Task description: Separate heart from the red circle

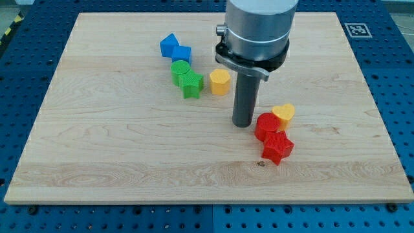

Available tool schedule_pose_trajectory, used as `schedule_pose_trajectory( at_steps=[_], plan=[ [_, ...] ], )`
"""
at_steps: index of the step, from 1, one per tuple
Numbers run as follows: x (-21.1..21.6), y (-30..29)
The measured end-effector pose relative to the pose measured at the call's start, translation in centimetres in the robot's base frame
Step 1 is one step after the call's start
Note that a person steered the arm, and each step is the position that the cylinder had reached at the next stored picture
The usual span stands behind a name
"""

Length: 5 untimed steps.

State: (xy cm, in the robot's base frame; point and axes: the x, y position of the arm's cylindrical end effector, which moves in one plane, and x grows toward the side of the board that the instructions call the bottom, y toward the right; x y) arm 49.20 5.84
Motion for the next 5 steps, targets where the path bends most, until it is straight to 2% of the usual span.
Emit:
schedule_pose_trajectory(
  at_steps=[5],
  plan=[
    [0.6, 7.0]
  ],
)
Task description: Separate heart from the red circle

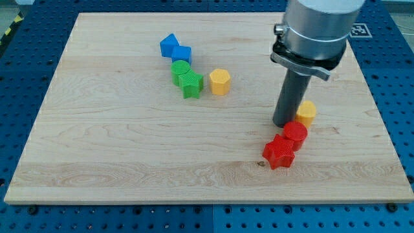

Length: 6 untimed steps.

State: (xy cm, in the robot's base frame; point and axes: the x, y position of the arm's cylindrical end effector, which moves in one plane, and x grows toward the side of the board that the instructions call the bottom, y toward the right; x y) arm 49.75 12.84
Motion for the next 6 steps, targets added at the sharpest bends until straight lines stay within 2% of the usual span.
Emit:
schedule_pose_trajectory(
  at_steps=[3, 6],
  plan=[
    [-0.2, 4.4],
    [2.7, 5.8]
  ],
)
